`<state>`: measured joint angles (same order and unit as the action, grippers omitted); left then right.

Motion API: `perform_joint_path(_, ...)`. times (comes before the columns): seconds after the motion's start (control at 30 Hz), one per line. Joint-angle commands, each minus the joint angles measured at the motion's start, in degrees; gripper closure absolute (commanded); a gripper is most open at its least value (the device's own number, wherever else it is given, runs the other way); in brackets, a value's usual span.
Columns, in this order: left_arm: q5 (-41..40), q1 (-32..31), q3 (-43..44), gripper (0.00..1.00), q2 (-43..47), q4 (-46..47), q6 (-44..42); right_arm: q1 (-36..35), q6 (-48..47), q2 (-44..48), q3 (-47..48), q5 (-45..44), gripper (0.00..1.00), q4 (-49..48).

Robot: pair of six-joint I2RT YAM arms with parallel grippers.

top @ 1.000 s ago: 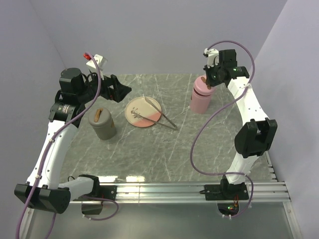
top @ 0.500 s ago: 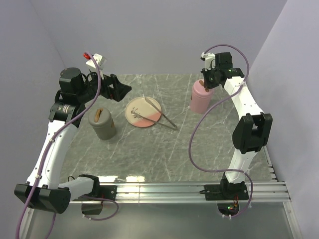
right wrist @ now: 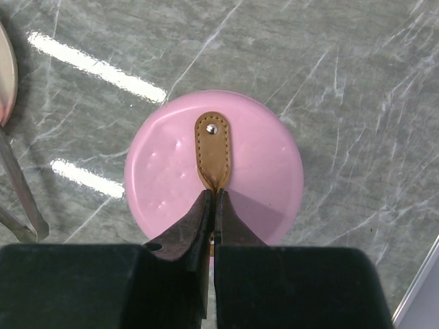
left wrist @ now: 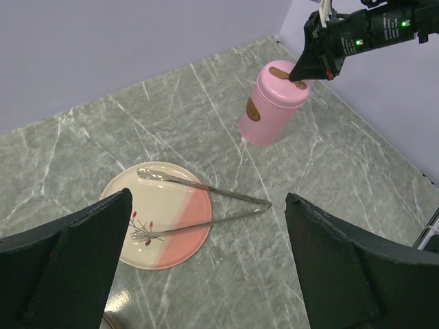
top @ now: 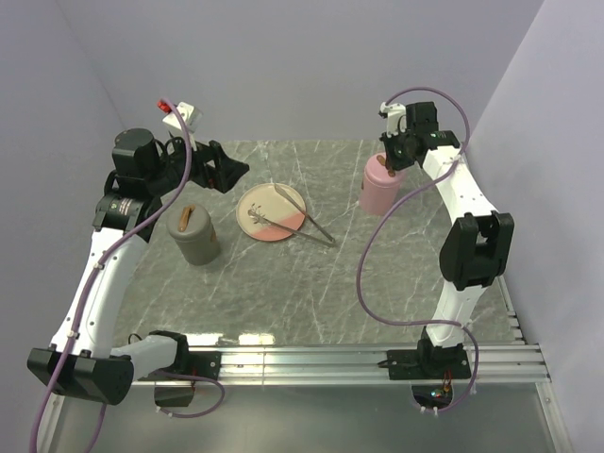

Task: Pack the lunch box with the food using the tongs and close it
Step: Close the box lid on the packing box.

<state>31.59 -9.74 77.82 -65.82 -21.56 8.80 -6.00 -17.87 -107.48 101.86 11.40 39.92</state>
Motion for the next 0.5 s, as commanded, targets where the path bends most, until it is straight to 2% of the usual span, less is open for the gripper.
perform_joint_path(0.0,0.05,-0.19,-0.83,0.01,1.22,2.31,0.43,0.64,0.29,-1.41,-0.35,0.11,1.0,-1.16)
perform_joint_path(0.2,0.04,-0.19,-1.27,0.01,1.57,2.23,0.43,2.57,2.75,-2.99,1.14,4.33,1.0,0.59)
perform_joint_path(0.43,-0.22,-0.19,-1.36,0.0,1.49,1.96,0.25,2.75,0.55,-2.47,-0.17,6.0,1.0,1.3)
perform_joint_path(0.47,-0.13,-0.19,-1.36,0.01,1.4,1.96,0.34,2.66,0.55,-2.3,0.17,6.18,0.96,1.65)
